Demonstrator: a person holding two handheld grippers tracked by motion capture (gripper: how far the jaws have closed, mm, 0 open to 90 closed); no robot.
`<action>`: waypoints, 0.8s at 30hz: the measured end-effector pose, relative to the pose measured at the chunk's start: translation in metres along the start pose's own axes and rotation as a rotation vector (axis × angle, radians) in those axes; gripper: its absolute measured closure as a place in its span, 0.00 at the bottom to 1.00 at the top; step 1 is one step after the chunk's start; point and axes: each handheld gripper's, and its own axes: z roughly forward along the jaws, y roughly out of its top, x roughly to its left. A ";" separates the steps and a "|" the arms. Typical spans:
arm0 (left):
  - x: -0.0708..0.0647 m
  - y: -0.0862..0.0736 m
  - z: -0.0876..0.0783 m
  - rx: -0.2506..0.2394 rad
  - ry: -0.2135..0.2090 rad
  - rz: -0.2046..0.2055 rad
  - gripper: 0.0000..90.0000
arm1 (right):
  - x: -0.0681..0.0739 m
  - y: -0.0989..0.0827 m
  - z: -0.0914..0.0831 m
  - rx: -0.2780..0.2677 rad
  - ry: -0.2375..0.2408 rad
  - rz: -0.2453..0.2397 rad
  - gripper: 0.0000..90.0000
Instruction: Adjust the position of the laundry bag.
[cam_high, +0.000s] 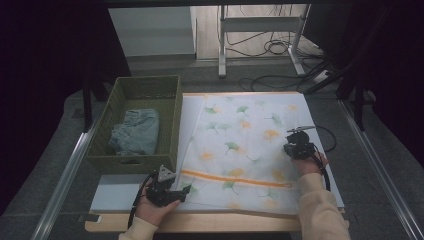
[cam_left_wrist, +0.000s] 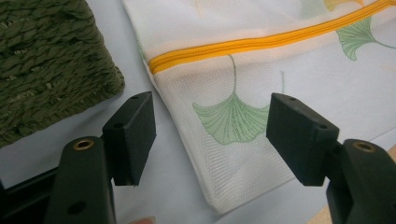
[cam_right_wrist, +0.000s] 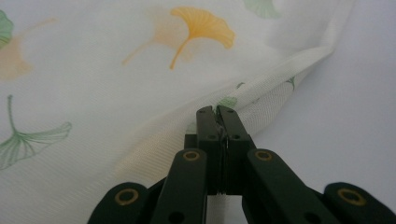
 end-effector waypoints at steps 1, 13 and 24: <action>0.000 0.000 0.000 0.000 0.000 0.000 0.36 | -0.001 0.000 0.001 0.010 -0.003 0.005 0.99; 0.000 -0.001 -0.001 0.002 0.003 0.000 0.36 | 0.002 0.011 0.012 0.040 -0.025 -0.015 0.99; 0.001 -0.001 -0.001 0.004 0.002 -0.002 0.36 | 0.011 0.029 0.028 0.049 -0.028 -0.039 0.99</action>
